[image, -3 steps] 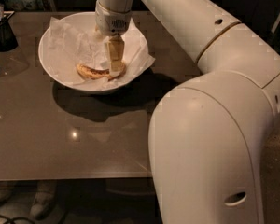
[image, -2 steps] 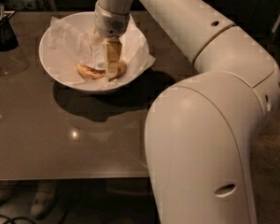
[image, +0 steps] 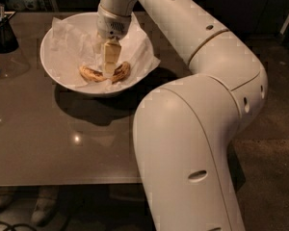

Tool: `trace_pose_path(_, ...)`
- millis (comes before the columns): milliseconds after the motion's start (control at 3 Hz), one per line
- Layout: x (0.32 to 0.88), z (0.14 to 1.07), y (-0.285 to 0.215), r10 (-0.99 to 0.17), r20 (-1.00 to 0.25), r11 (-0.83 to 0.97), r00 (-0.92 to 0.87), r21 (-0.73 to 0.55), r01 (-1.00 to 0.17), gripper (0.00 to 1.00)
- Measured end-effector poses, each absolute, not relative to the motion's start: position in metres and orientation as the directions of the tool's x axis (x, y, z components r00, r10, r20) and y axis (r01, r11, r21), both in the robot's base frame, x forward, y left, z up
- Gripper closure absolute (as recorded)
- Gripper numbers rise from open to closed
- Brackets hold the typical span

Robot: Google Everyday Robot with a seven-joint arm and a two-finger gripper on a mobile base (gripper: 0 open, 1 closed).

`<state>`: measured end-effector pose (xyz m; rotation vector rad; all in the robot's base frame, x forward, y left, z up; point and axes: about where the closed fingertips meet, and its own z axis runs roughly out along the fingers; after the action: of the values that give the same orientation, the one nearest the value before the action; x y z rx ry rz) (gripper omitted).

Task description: Pick banana from white bowl

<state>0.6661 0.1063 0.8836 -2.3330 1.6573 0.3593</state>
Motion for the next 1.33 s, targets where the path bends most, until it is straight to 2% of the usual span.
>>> trace_pose_path(333,0.672,0.879,0.115,-0.883,-0.364,-0.299,0.296,-0.049,-0.953,0.18)
trace_pose_path(667,0.672,0.875,0.117,-0.891,-0.373,-0.270,0.258,-0.019,-0.963,0.19)
trace_pose_path(1333,0.644,0.860,0.090,-0.916,-0.367,-0.202,0.162,0.075,-0.976,0.20)
